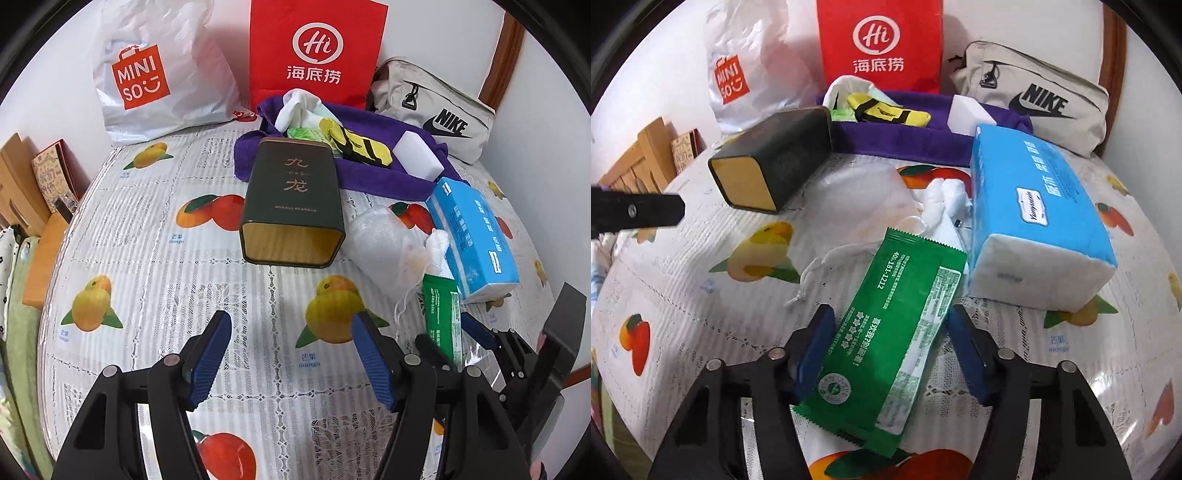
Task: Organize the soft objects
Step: 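Move the right tool to the green wrapper packet and close on it, then grasp the white mesh bag with the left tool while the right tool holds the green packet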
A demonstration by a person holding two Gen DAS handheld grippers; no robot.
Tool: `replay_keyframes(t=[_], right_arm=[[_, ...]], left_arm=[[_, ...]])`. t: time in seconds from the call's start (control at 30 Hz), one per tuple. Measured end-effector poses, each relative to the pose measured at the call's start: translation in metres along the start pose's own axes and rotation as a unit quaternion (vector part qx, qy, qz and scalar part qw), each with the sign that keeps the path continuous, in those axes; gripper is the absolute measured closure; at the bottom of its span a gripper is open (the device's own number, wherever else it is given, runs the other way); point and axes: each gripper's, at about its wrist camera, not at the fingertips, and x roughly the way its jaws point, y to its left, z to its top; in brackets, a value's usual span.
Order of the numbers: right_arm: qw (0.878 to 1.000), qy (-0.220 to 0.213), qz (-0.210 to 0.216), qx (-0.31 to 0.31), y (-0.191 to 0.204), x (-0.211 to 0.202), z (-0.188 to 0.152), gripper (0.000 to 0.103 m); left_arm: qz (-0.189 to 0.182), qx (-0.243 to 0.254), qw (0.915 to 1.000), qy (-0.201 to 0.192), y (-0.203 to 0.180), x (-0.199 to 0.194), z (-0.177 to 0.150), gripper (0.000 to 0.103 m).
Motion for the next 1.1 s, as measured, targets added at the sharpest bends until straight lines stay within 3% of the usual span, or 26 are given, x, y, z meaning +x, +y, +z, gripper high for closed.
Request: replay_keyframes(t=[0.4,0.83,1.1], right_arm=[[0.998,0.031,0.06,0.003,-0.029,-0.02,-0.011,0.061],[0.998,0.043,0.045,-0.025,-0.052,-0.041,-0.04,0.062],[0.998,0.033,0.043,-0.016,-0.066,-0.039,-0.039,0.054]], left_arm=[[-0.012,0.011,0.9998,0.012,-0.018,0.013,-0.007,0.037],[-0.063,0.084,0.9942,0.02,-0.081,0.049,-0.004,0.037],[-0.03,0.139,0.9895,0.025,-0.11,0.081,0.002,0.037]])
